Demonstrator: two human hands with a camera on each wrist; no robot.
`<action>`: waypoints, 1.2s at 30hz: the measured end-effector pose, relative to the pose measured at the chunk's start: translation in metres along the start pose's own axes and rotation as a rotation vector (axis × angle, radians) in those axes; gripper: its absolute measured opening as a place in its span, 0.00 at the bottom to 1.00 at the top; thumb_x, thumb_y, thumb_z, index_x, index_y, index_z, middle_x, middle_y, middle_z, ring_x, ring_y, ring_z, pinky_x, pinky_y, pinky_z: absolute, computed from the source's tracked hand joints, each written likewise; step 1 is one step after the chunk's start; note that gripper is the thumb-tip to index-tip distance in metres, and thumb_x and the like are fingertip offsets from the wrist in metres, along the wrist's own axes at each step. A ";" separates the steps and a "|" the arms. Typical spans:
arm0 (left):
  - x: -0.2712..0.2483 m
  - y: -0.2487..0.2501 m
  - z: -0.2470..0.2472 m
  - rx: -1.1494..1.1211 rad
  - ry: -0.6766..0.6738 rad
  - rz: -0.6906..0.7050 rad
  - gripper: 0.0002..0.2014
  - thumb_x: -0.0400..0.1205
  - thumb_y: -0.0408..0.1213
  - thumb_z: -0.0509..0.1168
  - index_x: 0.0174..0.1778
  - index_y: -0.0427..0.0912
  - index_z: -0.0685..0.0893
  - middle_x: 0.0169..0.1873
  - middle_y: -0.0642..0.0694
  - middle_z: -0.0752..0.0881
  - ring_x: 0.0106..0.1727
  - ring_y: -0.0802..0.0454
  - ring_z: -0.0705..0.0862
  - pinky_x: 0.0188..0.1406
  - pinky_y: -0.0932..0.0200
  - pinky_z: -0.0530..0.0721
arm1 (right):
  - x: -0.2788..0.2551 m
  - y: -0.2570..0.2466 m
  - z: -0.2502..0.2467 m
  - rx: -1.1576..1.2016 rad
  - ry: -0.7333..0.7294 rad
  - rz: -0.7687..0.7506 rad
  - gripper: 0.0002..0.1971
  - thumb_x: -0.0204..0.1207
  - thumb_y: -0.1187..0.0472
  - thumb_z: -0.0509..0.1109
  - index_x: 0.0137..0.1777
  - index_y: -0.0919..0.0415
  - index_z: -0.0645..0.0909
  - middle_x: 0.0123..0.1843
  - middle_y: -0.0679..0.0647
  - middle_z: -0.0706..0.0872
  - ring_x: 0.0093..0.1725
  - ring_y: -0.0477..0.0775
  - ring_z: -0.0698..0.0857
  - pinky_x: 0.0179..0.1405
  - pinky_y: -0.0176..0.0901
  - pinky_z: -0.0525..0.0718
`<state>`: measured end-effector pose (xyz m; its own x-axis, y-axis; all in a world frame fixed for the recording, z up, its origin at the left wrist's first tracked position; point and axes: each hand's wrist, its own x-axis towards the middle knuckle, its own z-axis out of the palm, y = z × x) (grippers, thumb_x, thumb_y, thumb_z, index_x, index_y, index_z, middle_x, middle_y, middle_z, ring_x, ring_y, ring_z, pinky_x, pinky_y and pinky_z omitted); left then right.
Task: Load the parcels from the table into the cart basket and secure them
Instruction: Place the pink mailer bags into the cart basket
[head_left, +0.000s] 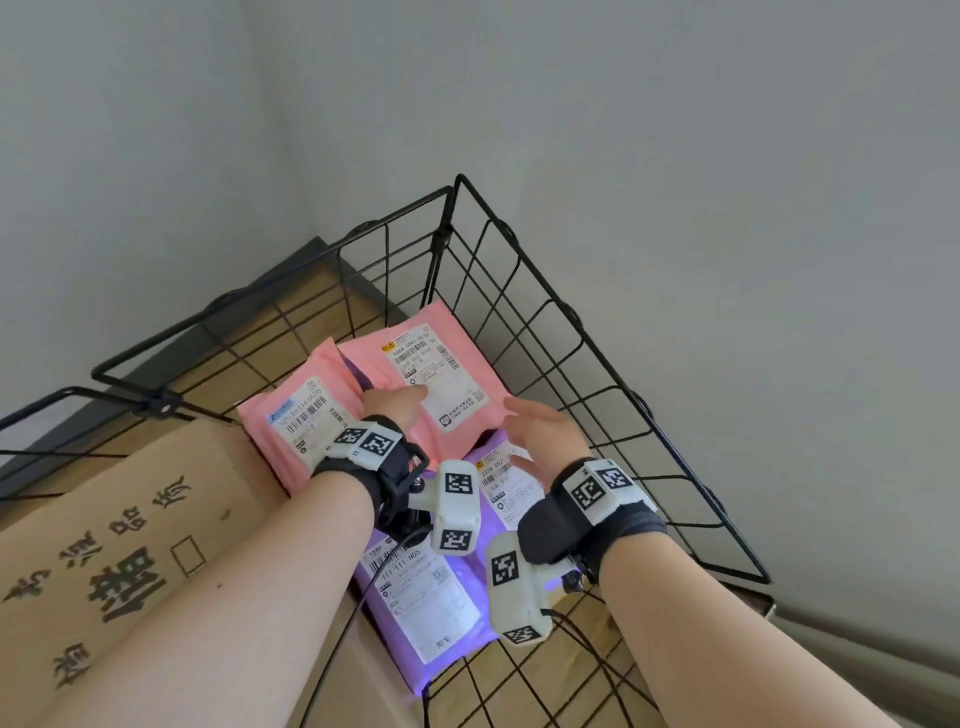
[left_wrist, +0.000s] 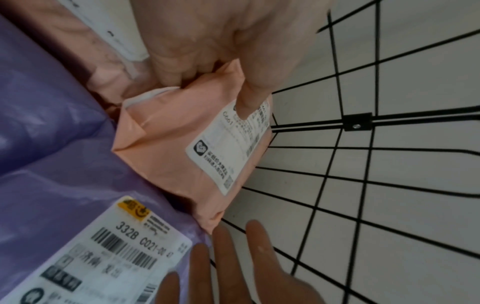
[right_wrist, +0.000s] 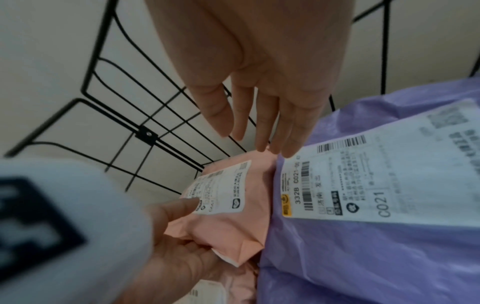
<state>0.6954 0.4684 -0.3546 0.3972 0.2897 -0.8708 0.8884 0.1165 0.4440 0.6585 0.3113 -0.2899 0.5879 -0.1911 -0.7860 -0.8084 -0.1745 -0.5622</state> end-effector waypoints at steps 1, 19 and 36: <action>-0.006 0.002 -0.001 -0.012 -0.002 0.005 0.30 0.78 0.39 0.70 0.73 0.31 0.69 0.65 0.36 0.81 0.63 0.36 0.80 0.65 0.43 0.80 | -0.006 -0.002 -0.004 -0.001 -0.002 -0.005 0.19 0.76 0.69 0.64 0.65 0.54 0.82 0.61 0.57 0.83 0.58 0.54 0.81 0.64 0.48 0.82; -0.208 -0.006 -0.008 0.145 -0.173 0.442 0.21 0.81 0.30 0.63 0.70 0.28 0.75 0.69 0.32 0.78 0.49 0.49 0.74 0.30 0.63 0.73 | -0.191 0.021 -0.109 0.341 0.112 -0.170 0.12 0.79 0.72 0.62 0.40 0.57 0.81 0.36 0.54 0.85 0.32 0.47 0.80 0.33 0.35 0.78; -0.534 -0.294 0.039 0.425 -0.697 0.673 0.13 0.83 0.28 0.59 0.59 0.45 0.83 0.54 0.47 0.78 0.58 0.50 0.73 0.58 0.56 0.69 | -0.516 0.312 -0.252 0.547 0.344 -0.410 0.12 0.80 0.75 0.57 0.54 0.64 0.80 0.33 0.52 0.87 0.32 0.45 0.84 0.35 0.35 0.81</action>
<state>0.2311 0.2424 -0.0281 0.7624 -0.4542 -0.4608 0.3896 -0.2463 0.8874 0.1100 0.1119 0.0055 0.7476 -0.5200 -0.4132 -0.3704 0.1900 -0.9093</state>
